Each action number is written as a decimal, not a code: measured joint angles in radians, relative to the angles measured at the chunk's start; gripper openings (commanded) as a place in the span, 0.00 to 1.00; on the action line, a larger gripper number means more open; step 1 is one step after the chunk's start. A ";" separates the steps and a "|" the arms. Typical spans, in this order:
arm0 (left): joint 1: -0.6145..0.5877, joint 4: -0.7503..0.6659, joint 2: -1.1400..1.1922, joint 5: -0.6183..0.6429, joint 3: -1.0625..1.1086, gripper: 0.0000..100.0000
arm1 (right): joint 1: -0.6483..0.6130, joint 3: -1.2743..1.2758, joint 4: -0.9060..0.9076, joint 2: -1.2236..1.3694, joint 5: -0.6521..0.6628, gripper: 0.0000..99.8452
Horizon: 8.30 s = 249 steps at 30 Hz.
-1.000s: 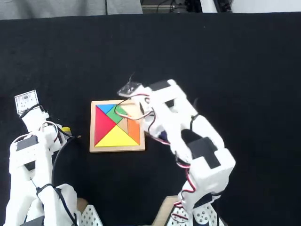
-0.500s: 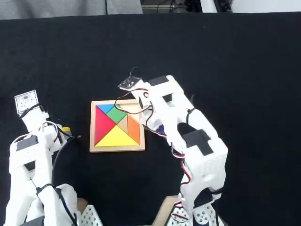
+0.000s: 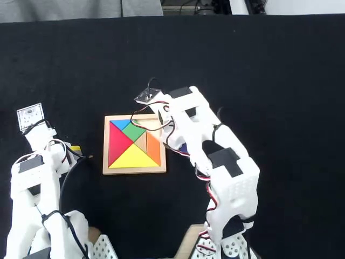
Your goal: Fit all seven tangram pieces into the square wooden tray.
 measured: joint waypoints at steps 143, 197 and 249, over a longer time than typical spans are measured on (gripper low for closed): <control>0.005 -0.018 -0.002 0.000 0.021 0.26 | 0.226 0.137 -0.114 -0.137 0.746 0.19; 0.005 -0.018 -0.002 0.000 0.021 0.26 | -0.187 -0.454 0.035 0.129 -0.324 0.19; 0.005 -0.018 -0.002 0.000 0.021 0.26 | -0.141 -0.712 0.264 0.302 -0.301 0.01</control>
